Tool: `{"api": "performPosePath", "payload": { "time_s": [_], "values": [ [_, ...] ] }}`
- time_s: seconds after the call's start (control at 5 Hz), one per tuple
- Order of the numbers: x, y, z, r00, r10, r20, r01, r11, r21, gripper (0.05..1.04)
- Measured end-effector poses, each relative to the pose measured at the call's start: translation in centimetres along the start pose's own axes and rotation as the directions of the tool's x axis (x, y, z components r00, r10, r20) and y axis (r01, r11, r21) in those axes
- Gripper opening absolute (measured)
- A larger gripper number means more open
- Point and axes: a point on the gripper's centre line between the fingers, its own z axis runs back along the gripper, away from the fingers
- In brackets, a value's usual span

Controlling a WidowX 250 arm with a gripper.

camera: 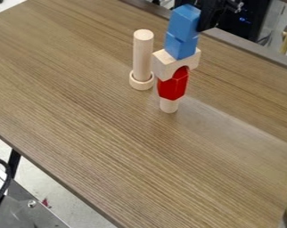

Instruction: Move blue cube from the cylinder to the top of the tower

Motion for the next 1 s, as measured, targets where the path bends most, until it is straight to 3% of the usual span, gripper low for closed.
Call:
{"api": "performPosePath", "payload": {
  "time_s": [0.4,0.8,1.0],
  "values": [
    [-0.10,0.49,-0.09,1.000,0.005,0.001,-0.005,0.999,-0.034,0.564],
    [0.07,0.59,-0.05,1.000,0.005,0.011,-0.005,1.000,-0.028,0.616],
    [0.43,0.65,-0.61,0.999,0.038,0.007,-0.038,0.999,-0.018,0.910]
  ]
}}
